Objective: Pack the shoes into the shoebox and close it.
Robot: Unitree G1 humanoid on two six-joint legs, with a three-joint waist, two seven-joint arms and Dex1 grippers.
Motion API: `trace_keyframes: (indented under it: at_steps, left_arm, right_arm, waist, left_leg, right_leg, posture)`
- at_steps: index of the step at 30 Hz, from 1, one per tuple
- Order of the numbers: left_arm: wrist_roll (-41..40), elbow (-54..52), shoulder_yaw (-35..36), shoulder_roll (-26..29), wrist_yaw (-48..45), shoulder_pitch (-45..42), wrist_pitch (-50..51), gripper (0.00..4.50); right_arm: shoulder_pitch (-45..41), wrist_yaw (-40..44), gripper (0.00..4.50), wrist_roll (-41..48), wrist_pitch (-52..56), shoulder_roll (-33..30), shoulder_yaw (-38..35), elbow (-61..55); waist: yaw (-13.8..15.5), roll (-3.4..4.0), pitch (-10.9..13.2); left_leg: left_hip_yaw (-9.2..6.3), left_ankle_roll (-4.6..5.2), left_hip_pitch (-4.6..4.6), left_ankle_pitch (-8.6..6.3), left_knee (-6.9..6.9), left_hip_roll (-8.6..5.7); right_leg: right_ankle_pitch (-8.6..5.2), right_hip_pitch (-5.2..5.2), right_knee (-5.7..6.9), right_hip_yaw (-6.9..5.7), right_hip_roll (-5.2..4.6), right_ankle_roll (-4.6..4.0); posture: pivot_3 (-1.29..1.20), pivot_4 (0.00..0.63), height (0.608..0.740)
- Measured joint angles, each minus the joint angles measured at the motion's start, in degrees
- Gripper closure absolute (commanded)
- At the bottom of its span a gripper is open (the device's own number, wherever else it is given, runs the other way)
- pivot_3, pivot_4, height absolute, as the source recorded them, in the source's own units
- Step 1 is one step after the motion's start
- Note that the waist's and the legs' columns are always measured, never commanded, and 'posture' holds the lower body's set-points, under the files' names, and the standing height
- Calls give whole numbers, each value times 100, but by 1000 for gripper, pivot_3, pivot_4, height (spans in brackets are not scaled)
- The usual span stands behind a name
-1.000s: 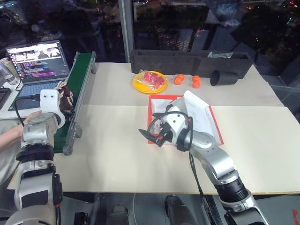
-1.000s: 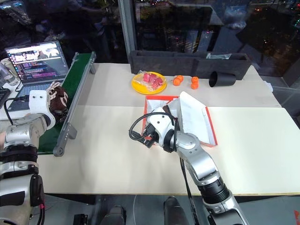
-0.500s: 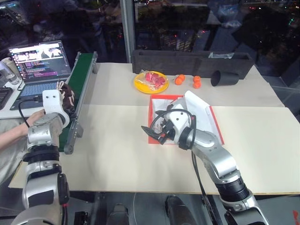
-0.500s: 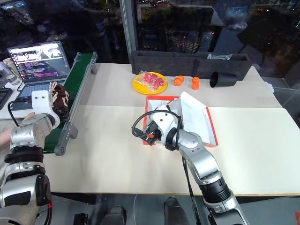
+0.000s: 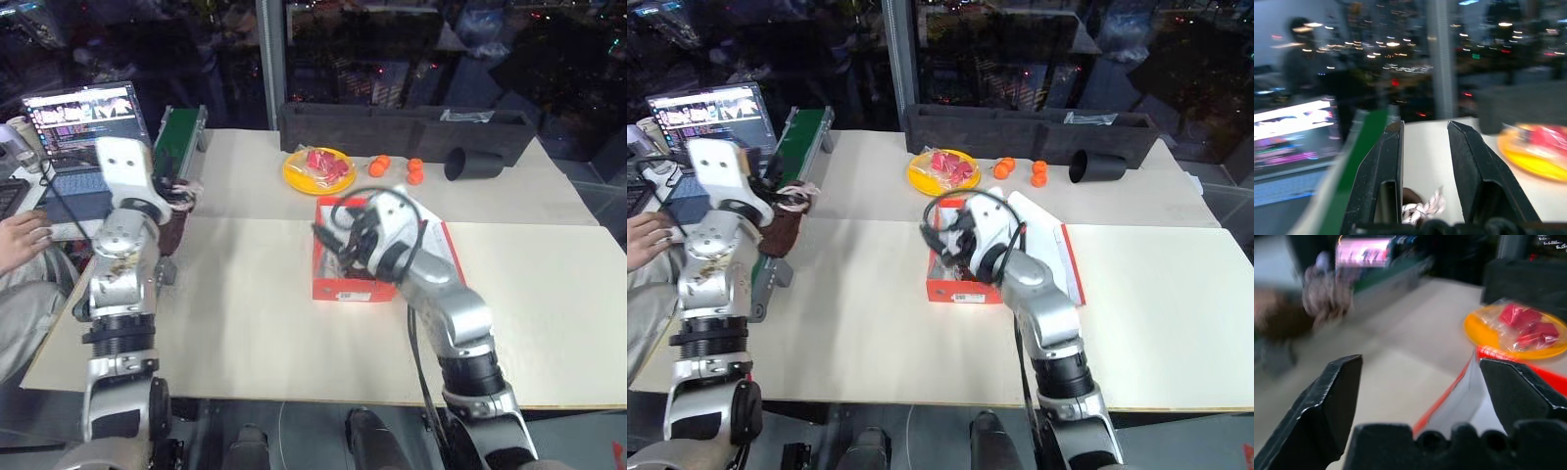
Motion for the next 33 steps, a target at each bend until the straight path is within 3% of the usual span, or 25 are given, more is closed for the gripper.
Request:
trace_keyframes:
  at_steps: [3,8,12,16,19,25,33]
  left_arm:
    - [0,-1,-4,25,-38,45,105,3015]
    - [55,-7,-295,402,-437,101,615,3015]
    - [161,-76,-940,564,-930,461,1545,3015]
    - [144,-395,-1118,463,-800,762,2893,3015]
    - [229,-674,-1117,383,-569,799,3292,2319]
    - [552,-1001,-1193,418,-180,753,3294,215]
    - [1096,-907,-1017,404,546,712,3357,102]
  right_arm:
    - [-98,-101,0,261,188,-11,-328,5]
    - [43,-160,0,297,305,-49,-249,4]
    - [96,-183,0,298,348,-36,-125,-35]
    - [208,-217,0,297,372,-54,-89,-73]
    - [246,-224,0,297,379,-96,-80,-98]
    - [352,-245,0,297,395,-111,-2,-159]
    - [412,-303,0,297,431,-116,6,-171]
  waist:
    - [-1,0,0]
    - [-42,1,0]
    - [-112,1,0]
    - [-152,1,1]
    - [-148,1,1]
    - [-145,1,1]
    - [-160,1,0]
  left_leg:
    - [-3,3,-6,-2,-3,0]
    - [-3,3,-9,-1,-3,0]
    - [-3,2,-10,-1,-3,0]
    - [-6,2,-12,-1,-3,0]
    - [-6,2,-10,-1,-3,0]
    - [-6,2,-10,-1,-3,0]
    - [-6,2,-7,-1,-3,0]
  right_leg:
    - [-1,-2,-4,-1,0,0]
    - [-4,-5,-4,-1,0,4]
    - [-5,-5,-1,-2,0,6]
    - [-5,-8,-1,-2,0,6]
    - [-4,-7,0,-2,1,6]
    - [-4,-7,-2,-3,0,5]
    - [-5,-6,-2,-2,1,6]
  posture:
    - [0,150,671]
    - [0,150,671]
    - [0,150,671]
    - [0,150,671]
    - [0,150,671]
    - [0,150,671]
    - [0,150,671]
